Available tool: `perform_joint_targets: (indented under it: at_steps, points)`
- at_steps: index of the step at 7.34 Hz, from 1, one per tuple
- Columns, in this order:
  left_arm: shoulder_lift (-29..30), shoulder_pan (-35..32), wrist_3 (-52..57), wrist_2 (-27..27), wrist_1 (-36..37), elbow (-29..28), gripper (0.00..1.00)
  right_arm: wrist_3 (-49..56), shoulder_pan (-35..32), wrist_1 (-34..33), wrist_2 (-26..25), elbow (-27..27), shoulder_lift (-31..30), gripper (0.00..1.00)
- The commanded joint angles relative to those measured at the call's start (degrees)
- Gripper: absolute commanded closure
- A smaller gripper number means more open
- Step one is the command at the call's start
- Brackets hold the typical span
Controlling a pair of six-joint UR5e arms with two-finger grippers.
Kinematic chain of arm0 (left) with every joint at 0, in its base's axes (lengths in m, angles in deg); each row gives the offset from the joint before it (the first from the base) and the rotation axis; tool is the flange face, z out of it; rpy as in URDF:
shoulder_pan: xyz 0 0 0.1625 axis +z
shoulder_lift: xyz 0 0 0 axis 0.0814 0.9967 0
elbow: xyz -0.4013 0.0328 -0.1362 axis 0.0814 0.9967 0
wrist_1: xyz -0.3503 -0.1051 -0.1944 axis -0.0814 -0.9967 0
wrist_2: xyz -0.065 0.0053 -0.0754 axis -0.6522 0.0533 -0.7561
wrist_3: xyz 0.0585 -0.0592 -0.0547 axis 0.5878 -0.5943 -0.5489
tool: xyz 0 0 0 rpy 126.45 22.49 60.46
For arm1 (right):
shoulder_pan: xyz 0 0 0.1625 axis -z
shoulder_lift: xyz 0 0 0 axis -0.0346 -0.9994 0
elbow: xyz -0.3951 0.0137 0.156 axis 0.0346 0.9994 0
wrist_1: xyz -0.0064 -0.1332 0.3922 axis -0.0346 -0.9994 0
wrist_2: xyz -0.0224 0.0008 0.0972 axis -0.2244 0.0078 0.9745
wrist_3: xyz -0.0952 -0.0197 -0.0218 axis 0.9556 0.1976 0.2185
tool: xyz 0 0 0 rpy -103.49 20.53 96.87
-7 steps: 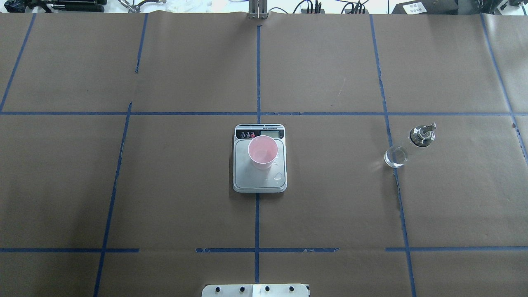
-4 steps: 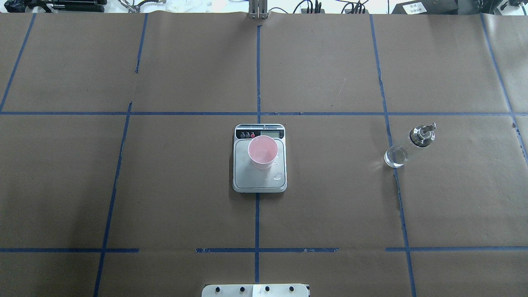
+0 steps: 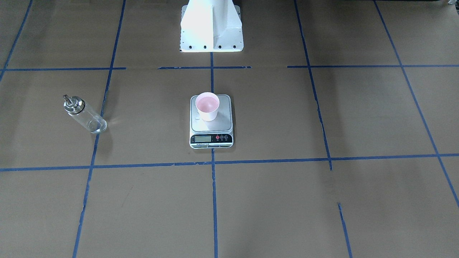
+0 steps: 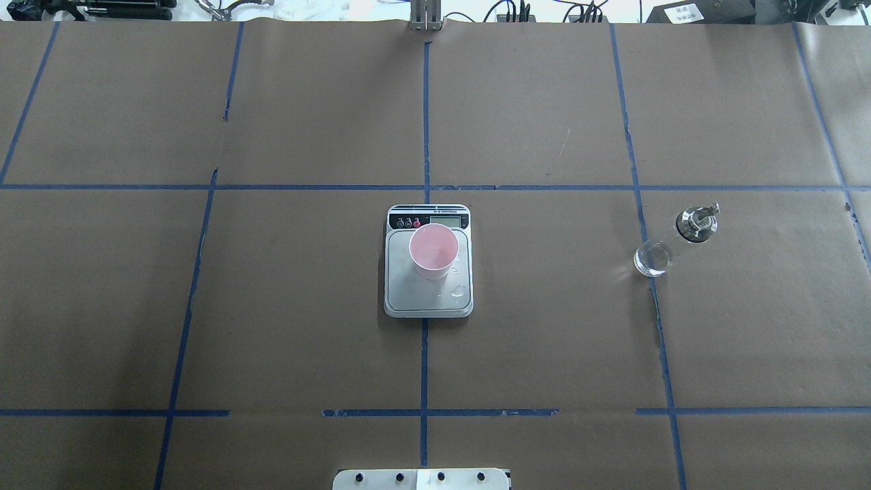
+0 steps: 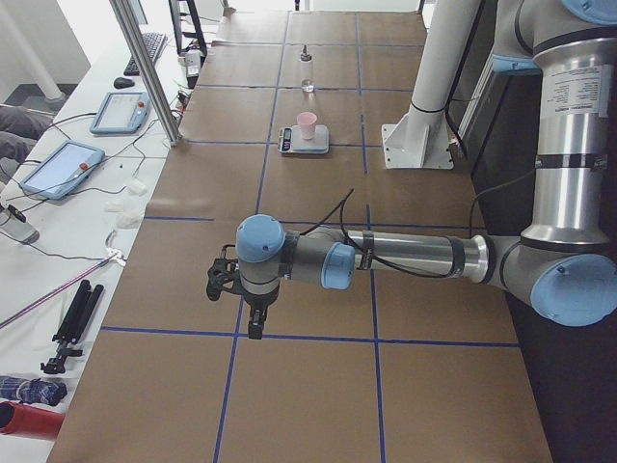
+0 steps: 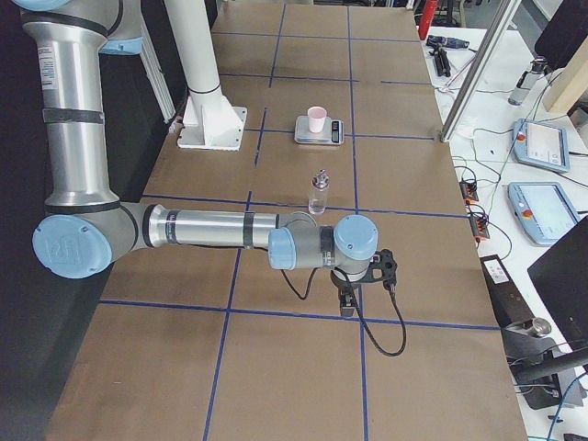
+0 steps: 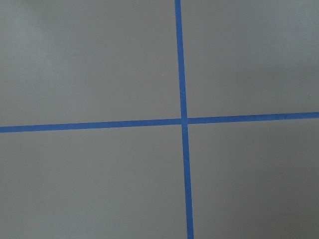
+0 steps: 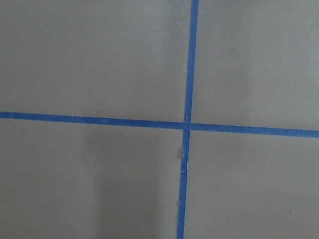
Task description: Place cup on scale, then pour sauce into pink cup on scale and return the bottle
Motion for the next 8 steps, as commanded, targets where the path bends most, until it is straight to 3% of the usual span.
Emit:
perform_joint_targets:
  at_steps: [1, 8]
  points:
    - [0.1, 0.0, -0.1, 0.0, 0.1, 0.0, 0.0, 0.0, 0.0, 0.0, 0.0, 0.0, 0.0, 0.0]
    - [0.1, 0.0, -0.1, 0.0, 0.0, 0.0, 0.0, 0.3, 0.0, 0.2, 0.9, 0.2, -0.2, 0.0]
